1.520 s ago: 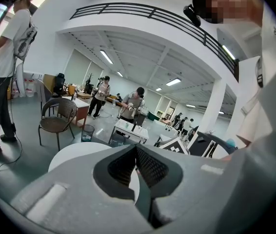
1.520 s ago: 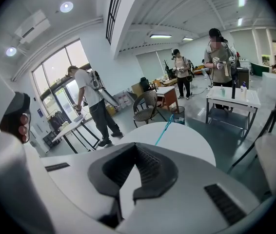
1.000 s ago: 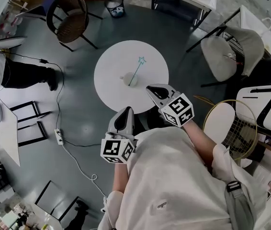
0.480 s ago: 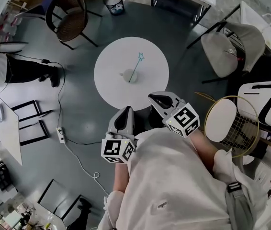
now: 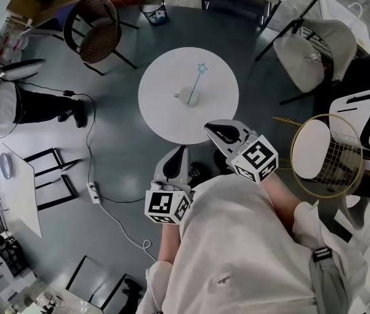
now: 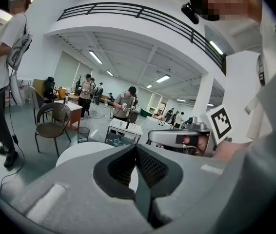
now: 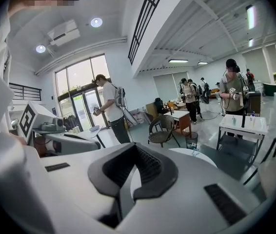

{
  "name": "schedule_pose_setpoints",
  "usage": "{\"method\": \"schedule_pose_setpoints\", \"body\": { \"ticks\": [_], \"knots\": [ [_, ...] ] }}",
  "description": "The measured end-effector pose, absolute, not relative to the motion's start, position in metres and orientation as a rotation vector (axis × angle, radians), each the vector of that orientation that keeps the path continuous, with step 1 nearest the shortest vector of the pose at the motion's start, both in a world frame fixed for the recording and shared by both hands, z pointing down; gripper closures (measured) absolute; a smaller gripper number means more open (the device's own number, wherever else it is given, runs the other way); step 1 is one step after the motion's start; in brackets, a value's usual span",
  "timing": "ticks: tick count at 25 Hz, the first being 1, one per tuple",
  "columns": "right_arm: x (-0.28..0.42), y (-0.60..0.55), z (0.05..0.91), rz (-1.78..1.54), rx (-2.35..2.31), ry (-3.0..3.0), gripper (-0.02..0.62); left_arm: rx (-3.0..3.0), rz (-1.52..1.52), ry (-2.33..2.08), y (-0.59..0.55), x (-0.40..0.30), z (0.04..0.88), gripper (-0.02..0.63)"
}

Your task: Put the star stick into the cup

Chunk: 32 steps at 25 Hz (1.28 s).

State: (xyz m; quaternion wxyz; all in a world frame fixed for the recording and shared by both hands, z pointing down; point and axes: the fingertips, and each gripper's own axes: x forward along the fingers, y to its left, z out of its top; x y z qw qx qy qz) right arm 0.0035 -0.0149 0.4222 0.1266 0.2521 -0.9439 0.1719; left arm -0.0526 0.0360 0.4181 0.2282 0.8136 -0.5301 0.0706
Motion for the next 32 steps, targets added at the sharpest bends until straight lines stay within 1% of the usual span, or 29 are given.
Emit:
{"method": "schedule_pose_setpoints", "body": {
  "ticks": [5, 12, 19, 28, 32],
  "knots": [
    [-0.021, 0.026, 0.416, 0.523, 0.786, -2.731, 0.586, 2.231, 0.203, -1.426, 0.077, -0.093, 0.427, 0.595],
    [-0.019, 0.072, 0.433, 0.585, 0.932, -2.639, 0.586, 2.197, 0.195, -1.354, 0.115, -0.129, 0.45, 0.595],
    [-0.015, 0.105, 0.436, 0.584, 1.026, -2.626, 0.586, 2.316, 0.225, -1.27, 0.129, -0.118, 0.444, 0.595],
    [-0.013, 0.122, 0.412, 0.492, 1.032, -2.652, 0.588, 2.318, 0.26, -1.198, 0.161, -0.101, 0.451, 0.595],
    [-0.004, 0.125, 0.416, 0.527, 1.07, -2.649, 0.588, 2.341, 0.259, -1.189, 0.162, -0.092, 0.449, 0.595]
  ]
}}
